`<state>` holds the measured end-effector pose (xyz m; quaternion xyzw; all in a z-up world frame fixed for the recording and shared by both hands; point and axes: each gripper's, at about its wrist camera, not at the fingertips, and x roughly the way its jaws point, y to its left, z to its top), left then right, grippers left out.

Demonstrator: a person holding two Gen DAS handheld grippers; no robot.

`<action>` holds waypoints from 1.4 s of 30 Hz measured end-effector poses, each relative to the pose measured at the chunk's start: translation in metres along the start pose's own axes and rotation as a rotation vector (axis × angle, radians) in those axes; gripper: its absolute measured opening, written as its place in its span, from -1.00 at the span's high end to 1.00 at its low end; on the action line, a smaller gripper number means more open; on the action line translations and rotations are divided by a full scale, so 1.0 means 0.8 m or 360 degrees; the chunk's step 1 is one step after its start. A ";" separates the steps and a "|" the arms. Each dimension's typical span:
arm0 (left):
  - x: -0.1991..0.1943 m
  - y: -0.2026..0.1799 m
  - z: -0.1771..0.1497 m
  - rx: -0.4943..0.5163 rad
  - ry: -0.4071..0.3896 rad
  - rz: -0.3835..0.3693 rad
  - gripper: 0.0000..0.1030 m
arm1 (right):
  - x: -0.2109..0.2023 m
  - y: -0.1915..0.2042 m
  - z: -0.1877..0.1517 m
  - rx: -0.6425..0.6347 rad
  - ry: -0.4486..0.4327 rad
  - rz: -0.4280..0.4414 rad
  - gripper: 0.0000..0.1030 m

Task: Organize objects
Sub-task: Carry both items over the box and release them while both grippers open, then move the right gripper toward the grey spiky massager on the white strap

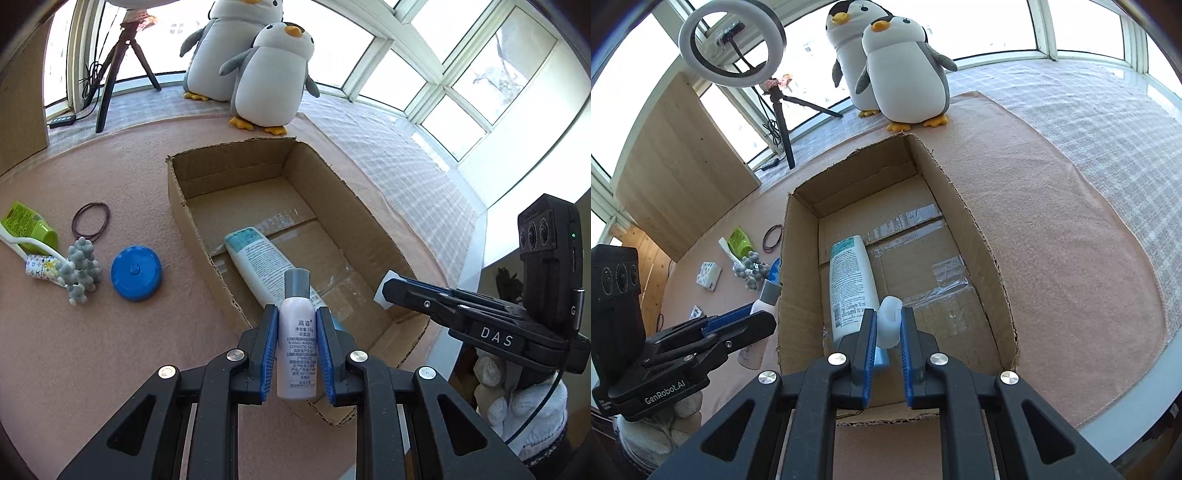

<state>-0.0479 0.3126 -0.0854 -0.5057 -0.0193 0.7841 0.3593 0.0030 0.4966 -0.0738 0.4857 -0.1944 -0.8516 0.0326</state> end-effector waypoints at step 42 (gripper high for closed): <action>-0.132 0.200 -0.096 -0.0515 -0.0142 0.0253 0.14 | 0.079 0.154 0.034 -0.0253 0.0221 0.0294 0.13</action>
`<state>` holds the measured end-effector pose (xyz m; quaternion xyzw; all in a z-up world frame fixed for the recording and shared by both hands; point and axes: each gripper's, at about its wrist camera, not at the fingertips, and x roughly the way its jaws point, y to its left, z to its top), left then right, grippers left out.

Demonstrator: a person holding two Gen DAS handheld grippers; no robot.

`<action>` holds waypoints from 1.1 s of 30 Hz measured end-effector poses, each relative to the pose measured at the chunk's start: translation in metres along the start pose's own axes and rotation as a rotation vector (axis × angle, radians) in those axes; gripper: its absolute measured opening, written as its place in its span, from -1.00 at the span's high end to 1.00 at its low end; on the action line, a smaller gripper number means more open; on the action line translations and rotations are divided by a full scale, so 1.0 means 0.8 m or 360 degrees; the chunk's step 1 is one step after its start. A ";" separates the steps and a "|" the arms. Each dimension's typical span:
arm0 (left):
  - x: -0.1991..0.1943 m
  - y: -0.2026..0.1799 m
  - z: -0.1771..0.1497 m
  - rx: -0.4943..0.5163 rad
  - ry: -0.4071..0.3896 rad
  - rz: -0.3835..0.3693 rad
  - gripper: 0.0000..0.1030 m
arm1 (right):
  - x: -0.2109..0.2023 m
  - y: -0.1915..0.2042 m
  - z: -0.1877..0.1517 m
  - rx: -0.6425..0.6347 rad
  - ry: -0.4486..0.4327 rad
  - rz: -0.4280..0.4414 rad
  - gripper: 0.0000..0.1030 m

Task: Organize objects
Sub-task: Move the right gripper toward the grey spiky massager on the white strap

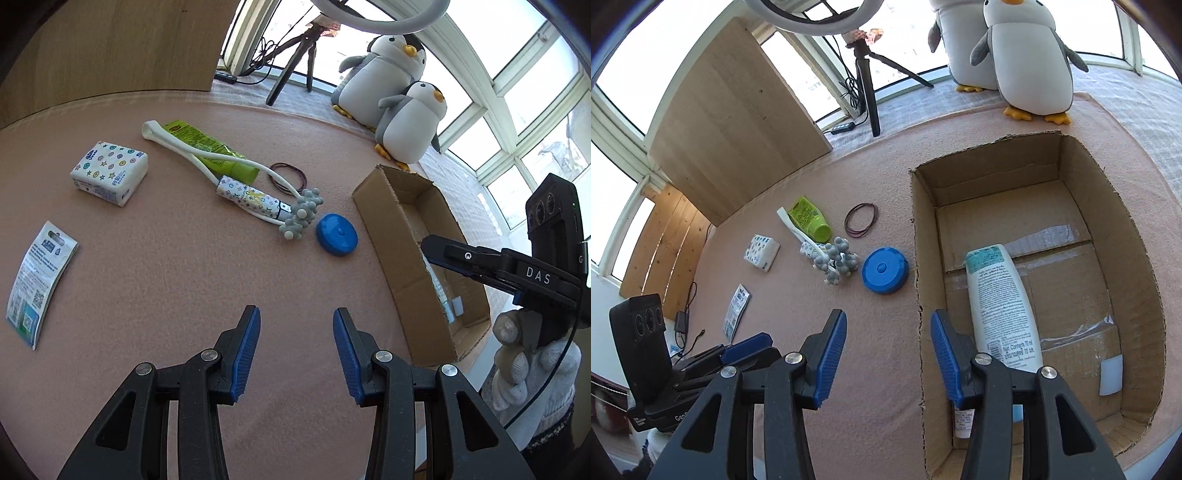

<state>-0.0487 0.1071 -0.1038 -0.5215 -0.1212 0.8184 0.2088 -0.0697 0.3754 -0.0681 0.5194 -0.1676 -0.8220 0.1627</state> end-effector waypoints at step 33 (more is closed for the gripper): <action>-0.076 0.122 -0.035 -0.0226 -0.0082 0.0134 0.14 | 0.175 0.148 0.041 -0.0228 0.0346 0.0143 0.12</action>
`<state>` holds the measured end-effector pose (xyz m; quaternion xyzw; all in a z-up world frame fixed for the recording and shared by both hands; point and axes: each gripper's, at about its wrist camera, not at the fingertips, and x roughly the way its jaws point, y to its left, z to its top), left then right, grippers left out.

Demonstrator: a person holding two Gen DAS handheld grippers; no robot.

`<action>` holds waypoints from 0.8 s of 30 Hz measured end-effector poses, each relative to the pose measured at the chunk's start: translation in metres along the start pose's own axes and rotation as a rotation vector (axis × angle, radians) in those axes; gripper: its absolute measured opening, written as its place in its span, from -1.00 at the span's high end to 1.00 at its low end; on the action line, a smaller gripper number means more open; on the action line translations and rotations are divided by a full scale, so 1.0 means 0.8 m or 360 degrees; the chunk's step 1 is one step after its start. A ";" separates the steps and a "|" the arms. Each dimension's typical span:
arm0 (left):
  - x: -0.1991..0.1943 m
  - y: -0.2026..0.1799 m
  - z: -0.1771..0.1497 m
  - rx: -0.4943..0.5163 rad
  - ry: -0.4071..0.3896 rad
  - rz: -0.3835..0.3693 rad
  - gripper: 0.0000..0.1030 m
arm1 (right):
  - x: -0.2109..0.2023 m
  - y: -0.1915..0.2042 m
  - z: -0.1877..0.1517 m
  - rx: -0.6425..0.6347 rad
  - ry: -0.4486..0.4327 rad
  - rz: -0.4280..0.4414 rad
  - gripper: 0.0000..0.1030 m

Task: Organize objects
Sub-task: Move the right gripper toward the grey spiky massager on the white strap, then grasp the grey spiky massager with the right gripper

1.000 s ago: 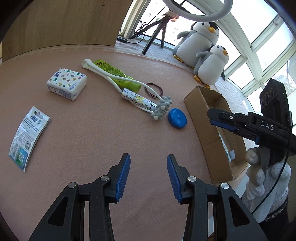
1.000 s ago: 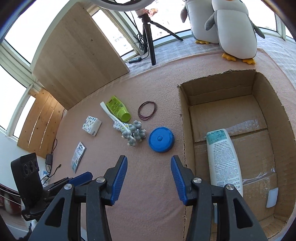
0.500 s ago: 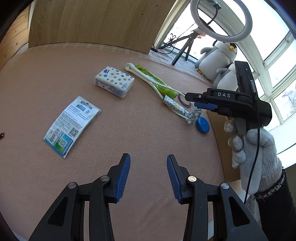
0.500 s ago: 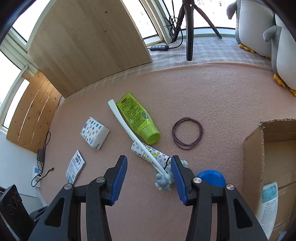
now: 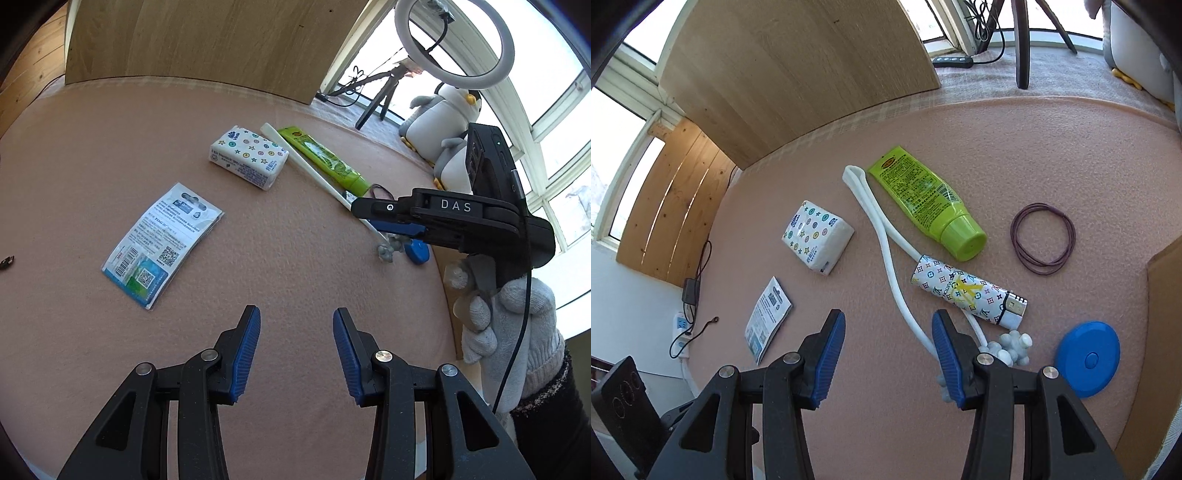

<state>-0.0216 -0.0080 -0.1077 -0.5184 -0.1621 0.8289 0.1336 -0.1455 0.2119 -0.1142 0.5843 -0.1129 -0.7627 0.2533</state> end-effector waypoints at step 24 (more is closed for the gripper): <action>0.117 -0.076 0.076 0.0072 0.0118 -0.0004 0.02 | -0.098 -0.049 -0.073 0.0203 -0.0256 -0.0055 0.11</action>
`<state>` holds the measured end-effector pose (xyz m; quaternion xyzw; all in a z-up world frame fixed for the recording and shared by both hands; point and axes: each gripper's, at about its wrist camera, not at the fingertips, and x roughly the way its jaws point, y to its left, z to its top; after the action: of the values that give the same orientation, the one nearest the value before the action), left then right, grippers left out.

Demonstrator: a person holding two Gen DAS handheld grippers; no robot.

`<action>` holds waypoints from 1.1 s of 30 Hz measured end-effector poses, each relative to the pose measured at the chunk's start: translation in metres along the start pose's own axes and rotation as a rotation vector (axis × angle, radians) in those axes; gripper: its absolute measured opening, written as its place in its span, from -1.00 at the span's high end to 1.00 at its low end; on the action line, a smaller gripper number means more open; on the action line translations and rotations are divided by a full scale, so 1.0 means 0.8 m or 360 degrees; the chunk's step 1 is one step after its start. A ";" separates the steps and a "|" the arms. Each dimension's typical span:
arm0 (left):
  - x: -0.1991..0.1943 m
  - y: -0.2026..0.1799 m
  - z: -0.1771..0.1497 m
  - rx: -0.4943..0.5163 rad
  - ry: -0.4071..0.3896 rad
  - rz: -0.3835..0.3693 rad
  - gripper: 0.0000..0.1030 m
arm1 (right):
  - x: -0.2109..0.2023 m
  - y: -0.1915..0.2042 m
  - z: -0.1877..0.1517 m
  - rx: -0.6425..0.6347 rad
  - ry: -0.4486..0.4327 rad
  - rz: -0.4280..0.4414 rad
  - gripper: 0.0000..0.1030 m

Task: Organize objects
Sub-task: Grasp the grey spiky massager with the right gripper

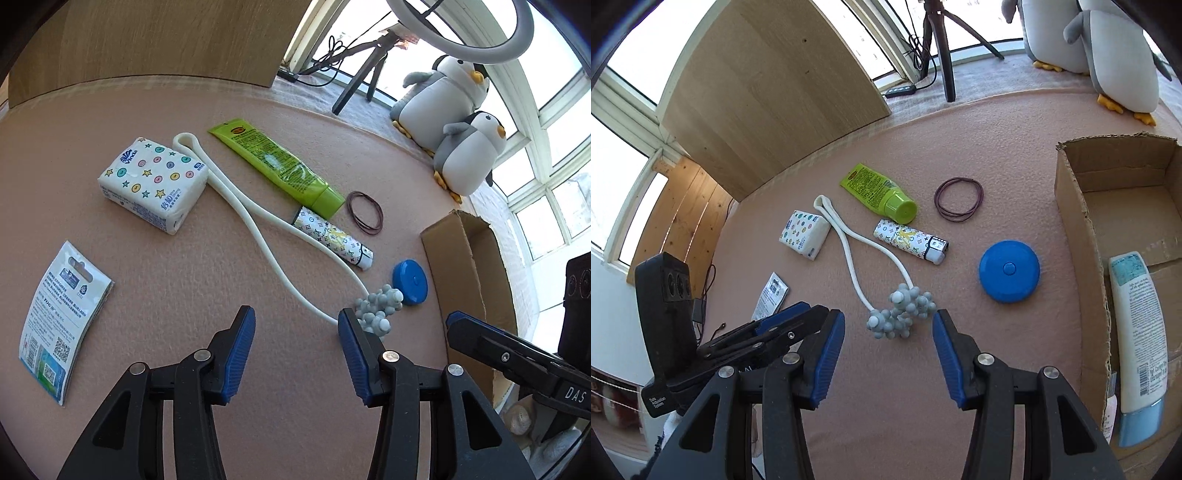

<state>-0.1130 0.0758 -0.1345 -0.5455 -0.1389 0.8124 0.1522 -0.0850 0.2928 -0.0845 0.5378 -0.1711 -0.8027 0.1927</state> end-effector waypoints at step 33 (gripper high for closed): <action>0.002 0.019 -0.047 0.0202 0.0026 0.0216 0.13 | -0.005 0.003 -0.014 -0.0056 0.0043 0.0018 0.10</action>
<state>-0.0797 0.0644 -0.1556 -0.5496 -0.0485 0.8235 0.1321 -0.0729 0.2919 -0.0842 0.5441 -0.1576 -0.7972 0.2089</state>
